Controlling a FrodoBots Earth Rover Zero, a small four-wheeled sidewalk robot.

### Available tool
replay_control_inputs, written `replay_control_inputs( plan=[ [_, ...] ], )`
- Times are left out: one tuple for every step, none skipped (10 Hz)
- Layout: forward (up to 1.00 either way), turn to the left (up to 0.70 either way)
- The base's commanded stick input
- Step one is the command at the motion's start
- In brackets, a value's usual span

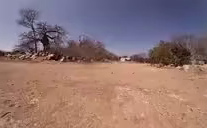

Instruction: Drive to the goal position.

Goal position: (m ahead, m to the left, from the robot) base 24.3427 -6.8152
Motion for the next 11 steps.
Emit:
replay_control_inputs(
  plan=[
    [1.0, -0.27],
    [1.0, 0.0],
    [1.0, 0.0],
    [1.0, 0.0],
    [1.0, 0.0],
    [1.0, 0.0],
    [1.0, 0.0],
    [1.0, 0.0],
    [1.0, 0.0],
    [1.0, 0.0],
    [1.0, 0.0]
  ],
)
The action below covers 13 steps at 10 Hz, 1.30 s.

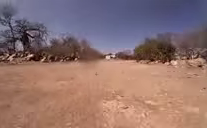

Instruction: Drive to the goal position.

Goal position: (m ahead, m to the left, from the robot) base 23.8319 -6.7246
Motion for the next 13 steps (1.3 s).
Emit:
replay_control_inputs(
  plan=[
    [1.0, 0.0],
    [1.0, 0.0],
    [1.0, 0.0],
    [1.0, 0.0],
    [1.0, 0.0],
    [1.0, 0.0],
    [1.0, -0.01],
    [1.0, -0.13],
    [1.0, -0.24],
    [1.0, -0.18],
    [1.0, -0.07],
    [1.0, 0.0],
    [1.0, 0.0]
  ],
)
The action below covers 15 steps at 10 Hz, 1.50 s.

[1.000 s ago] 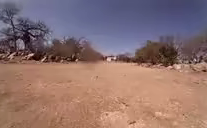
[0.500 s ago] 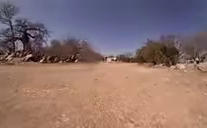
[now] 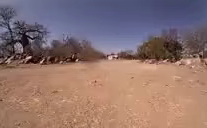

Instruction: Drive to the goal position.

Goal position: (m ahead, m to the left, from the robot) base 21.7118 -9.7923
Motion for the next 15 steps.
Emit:
replay_control_inputs(
  plan=[
    [1.0, 0.0],
    [1.0, 0.0],
    [1.0, 0.0],
    [1.0, 0.0],
    [1.0, 0.0],
    [1.0, 0.0],
    [1.0, 0.0],
    [1.0, 0.0],
    [1.0, 0.0],
    [1.0, 0.0],
    [1.0, 0.0],
    [1.0, 0.0],
    [1.0, 0.0],
    [1.0, 0.0],
    [1.0, 0.0]
  ],
)
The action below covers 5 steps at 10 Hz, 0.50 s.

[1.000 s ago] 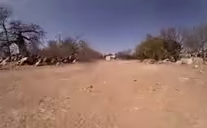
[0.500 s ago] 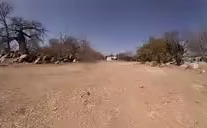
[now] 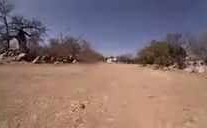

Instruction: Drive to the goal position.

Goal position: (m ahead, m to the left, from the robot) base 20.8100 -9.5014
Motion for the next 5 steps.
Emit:
replay_control_inputs(
  plan=[
    [1.0, 0.0],
    [1.0, 0.0],
    [1.0, 0.0],
    [1.0, 0.0],
    [1.0, -0.27]
  ],
)
